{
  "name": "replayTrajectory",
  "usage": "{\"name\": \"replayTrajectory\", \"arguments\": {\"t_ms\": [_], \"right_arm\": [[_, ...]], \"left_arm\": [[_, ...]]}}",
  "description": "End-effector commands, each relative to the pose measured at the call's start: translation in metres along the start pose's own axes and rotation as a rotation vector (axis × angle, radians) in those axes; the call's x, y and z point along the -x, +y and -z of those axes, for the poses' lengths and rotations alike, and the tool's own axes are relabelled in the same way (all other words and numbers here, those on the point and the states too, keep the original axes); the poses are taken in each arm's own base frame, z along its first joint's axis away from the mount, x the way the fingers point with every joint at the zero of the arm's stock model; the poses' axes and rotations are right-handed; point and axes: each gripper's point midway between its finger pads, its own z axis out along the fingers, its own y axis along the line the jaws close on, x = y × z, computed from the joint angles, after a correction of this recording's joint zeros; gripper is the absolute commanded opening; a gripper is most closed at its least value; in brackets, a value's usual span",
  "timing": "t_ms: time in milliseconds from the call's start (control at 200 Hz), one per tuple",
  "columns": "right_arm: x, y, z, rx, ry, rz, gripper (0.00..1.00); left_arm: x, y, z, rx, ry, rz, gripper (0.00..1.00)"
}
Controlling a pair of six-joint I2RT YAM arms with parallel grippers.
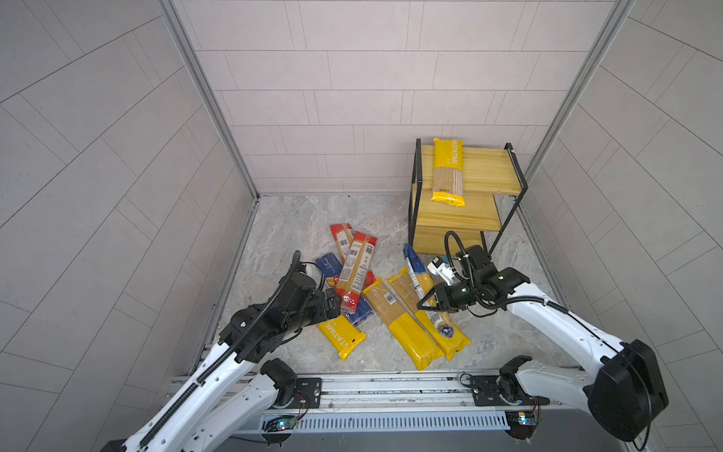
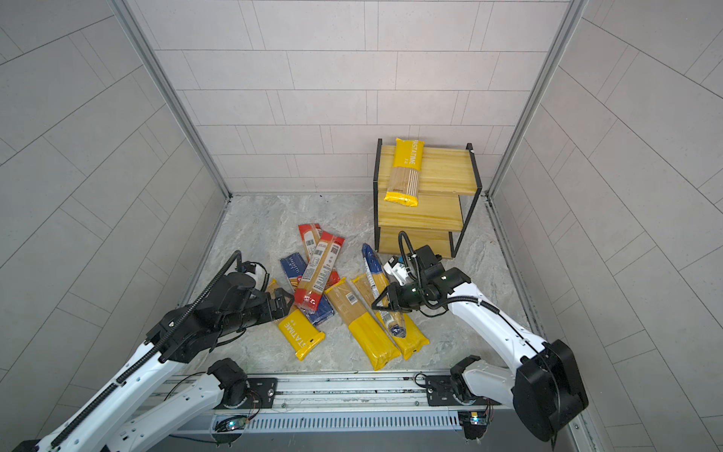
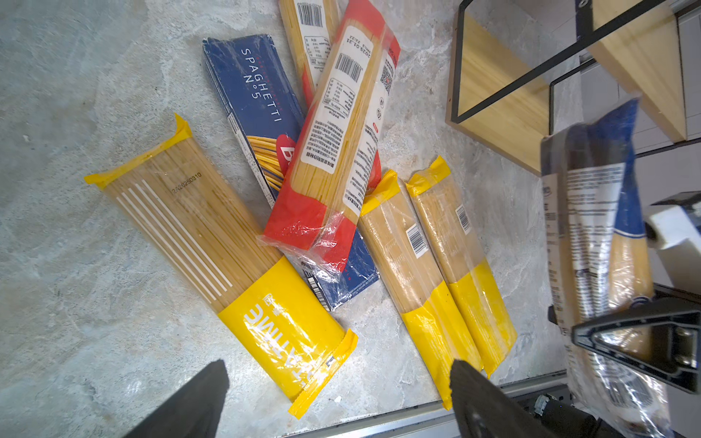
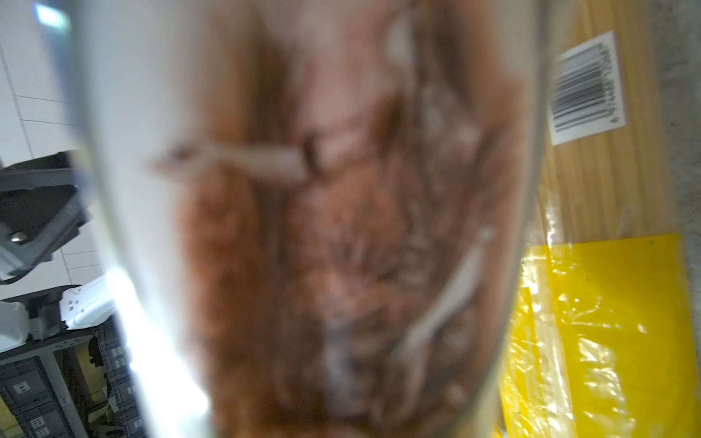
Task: Arrange pasta packages on shelves
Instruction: Pick up the pasta bag.
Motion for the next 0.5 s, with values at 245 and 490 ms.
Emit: {"name": "replayTrajectory", "arguments": {"t_ms": [245,490], "right_arm": [[-0.013,0.071,0.067,0.125,-0.154,0.117,0.00],[-0.016,0.103,0.104,0.160,-0.265,0.168,0.00]], "left_arm": [[-0.005,0.000,0.017,-0.049,-0.010,0.001,0.97],[-0.005,0.002,0.031,-0.072,-0.032,0.002,0.96]]}}
